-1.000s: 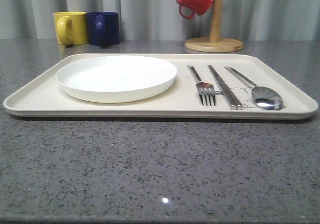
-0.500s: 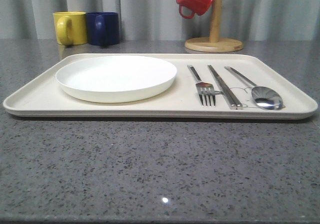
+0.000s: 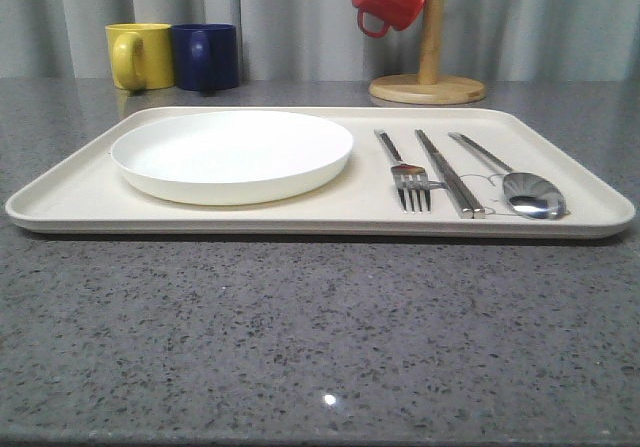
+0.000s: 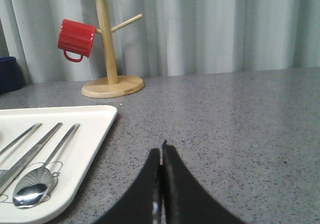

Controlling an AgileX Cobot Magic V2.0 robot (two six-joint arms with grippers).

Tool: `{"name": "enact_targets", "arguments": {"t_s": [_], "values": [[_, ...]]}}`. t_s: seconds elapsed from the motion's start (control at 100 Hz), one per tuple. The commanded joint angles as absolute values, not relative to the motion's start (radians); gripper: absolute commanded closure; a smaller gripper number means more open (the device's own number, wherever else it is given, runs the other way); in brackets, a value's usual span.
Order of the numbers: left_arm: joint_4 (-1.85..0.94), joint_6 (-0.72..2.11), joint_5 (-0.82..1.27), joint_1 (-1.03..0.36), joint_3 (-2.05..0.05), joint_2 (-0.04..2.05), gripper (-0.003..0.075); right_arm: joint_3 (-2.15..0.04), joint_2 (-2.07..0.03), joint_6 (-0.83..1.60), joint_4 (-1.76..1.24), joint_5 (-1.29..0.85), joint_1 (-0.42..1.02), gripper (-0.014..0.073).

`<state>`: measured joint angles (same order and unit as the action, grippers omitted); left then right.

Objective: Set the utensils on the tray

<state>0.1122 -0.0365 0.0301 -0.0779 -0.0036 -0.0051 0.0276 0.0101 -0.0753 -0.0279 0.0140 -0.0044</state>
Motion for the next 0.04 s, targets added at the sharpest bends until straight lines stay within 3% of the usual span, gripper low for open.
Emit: {"name": "enact_targets", "arguments": {"t_s": [0.0, 0.03], "values": [[0.113, -0.046, -0.056, -0.075, 0.038, -0.038, 0.0738, 0.010, 0.031, -0.066, -0.019, 0.098, -0.012, 0.0662], [0.113, -0.046, -0.056, -0.075, 0.038, -0.038, 0.0738, 0.010, 0.031, -0.066, -0.019, 0.098, -0.012, 0.0662]]}}
